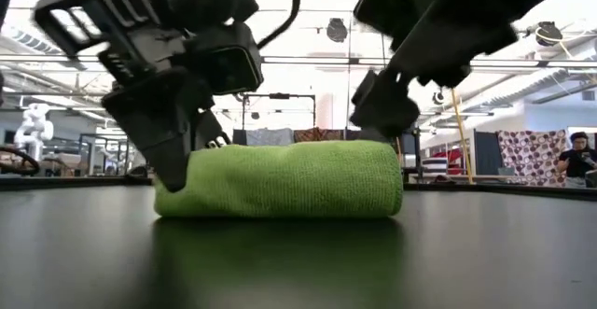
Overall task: Roll towel
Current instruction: Roll the green microfiber towel
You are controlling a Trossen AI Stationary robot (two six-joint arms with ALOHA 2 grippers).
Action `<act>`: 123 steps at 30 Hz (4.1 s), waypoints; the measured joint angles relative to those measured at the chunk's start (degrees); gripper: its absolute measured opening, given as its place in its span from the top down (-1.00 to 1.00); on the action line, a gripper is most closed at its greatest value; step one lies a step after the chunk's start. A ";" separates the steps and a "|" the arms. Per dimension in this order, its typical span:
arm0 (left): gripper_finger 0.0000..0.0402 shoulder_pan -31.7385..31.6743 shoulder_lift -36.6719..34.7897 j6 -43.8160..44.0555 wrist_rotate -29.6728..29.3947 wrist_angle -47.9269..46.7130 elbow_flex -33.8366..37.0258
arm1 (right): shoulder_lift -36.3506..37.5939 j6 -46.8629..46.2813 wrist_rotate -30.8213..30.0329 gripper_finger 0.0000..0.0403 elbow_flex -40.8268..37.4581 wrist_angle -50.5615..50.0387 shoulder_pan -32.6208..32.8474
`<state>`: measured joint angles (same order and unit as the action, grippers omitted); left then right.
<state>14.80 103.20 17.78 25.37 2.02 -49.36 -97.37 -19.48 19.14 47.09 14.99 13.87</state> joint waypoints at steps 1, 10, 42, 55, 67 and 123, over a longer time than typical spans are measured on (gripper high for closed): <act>0.94 -0.96 0.00 0.36 1.50 -0.05 0.00 | 0.52 2.02 -1.63 -0.32 0.00 0.01 1.16; 0.94 -8.09 2.02 1.69 13.03 0.59 0.00 | 0.95 13.27 -25.03 -0.21 0.11 -4.10 10.73; 0.91 -12.98 5.70 3.90 27.88 1.81 -0.13 | -11.25 1.21 -36.02 0.21 0.26 3.30 11.00; 0.09 -12.76 -3.34 0.59 14.81 -4.39 -0.26 | -11.18 -11.86 -10.54 0.92 0.28 4.09 5.00; 0.02 2.93 -12.04 -11.09 -19.47 -13.10 -0.35 | -11.24 -21.18 2.40 0.97 0.33 4.19 -0.86; 0.96 6.82 -0.74 -4.53 -17.74 3.37 -0.33 | -1.51 -10.27 0.54 -0.33 -0.02 -2.61 1.42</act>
<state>21.62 102.45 13.25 7.63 5.39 -49.69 -98.88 -29.75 19.67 47.07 12.38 15.29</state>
